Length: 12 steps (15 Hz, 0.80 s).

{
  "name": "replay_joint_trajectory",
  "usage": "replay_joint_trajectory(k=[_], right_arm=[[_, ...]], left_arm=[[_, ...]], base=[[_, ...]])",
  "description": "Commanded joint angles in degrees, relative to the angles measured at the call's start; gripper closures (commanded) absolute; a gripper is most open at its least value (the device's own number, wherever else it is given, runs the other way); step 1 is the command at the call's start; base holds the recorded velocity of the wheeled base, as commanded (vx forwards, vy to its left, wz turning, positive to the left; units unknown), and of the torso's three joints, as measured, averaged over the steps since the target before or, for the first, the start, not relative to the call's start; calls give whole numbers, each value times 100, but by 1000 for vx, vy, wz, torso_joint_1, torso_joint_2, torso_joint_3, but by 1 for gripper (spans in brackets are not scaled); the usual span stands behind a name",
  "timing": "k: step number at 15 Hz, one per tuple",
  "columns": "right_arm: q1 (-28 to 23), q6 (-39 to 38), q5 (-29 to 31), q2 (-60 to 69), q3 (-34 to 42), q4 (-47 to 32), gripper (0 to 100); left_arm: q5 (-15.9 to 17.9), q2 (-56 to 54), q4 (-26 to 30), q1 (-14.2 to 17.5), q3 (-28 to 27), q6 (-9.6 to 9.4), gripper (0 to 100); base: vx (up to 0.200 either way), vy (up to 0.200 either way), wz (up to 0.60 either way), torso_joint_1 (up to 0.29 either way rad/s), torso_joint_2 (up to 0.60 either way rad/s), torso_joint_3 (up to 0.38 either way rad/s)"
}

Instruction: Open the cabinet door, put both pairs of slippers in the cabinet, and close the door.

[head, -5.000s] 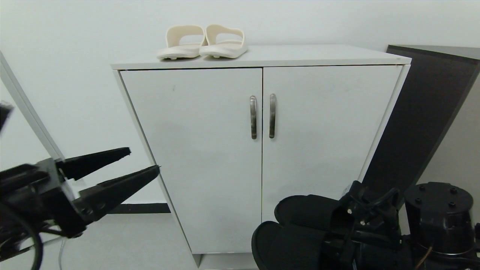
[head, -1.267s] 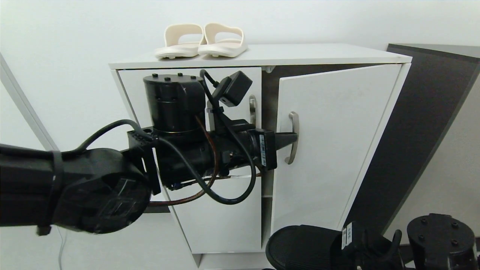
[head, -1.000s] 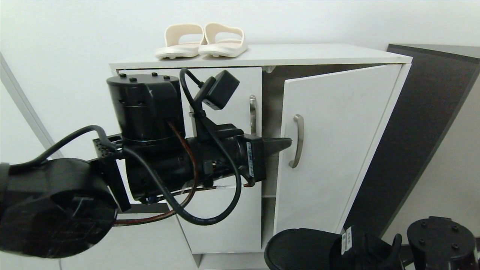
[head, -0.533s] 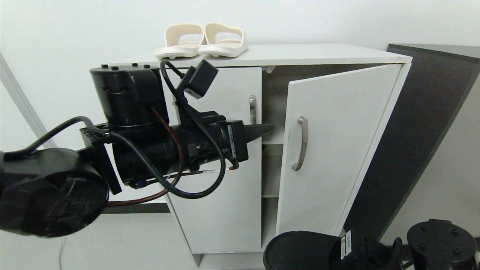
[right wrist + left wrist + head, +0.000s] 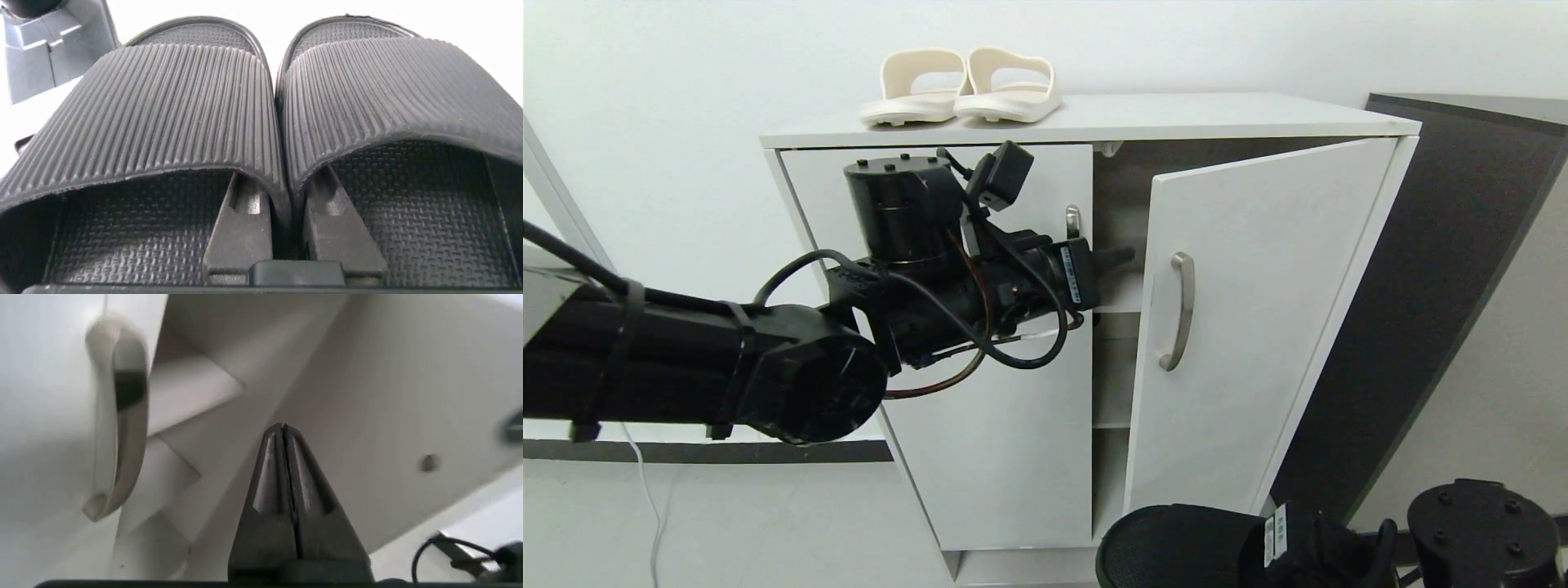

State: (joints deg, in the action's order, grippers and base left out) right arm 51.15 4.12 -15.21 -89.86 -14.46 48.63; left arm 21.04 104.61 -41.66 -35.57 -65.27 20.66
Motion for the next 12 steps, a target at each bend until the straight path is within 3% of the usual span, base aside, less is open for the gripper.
replay_joint_trajectory(k=[1, 3, 7, 8, 12], right_arm=[[35, 1, -17, -14, 4, -2, 100], [167, 1, -17, -14, 110, 6, 100], [369, 1, -17, 12, 189, 15, 100], [378, 1, -25, 12, 198, 15, 100], [369, -8, 1, -14, 163, 24, 100]], left_arm=[[-21, 121, 0, 6, -12, 8, 100], [-21, 16, -88, -125, 111, -18, 100], [-144, -230, -686, -1039, 708, -45, 100], [-153, -230, -792, -1083, 717, -36, 100], [-153, -195, -888, -899, 726, -36, 100]], base=[[-200, 0, 0, 12, 2, 7], [-200, 0, 0, 0, -7, 5], [-200, 0, 0, 1, 1, 2], [-200, 0, 0, -7, 2, 12], [0, 0, 0, 0, 0, 0]])
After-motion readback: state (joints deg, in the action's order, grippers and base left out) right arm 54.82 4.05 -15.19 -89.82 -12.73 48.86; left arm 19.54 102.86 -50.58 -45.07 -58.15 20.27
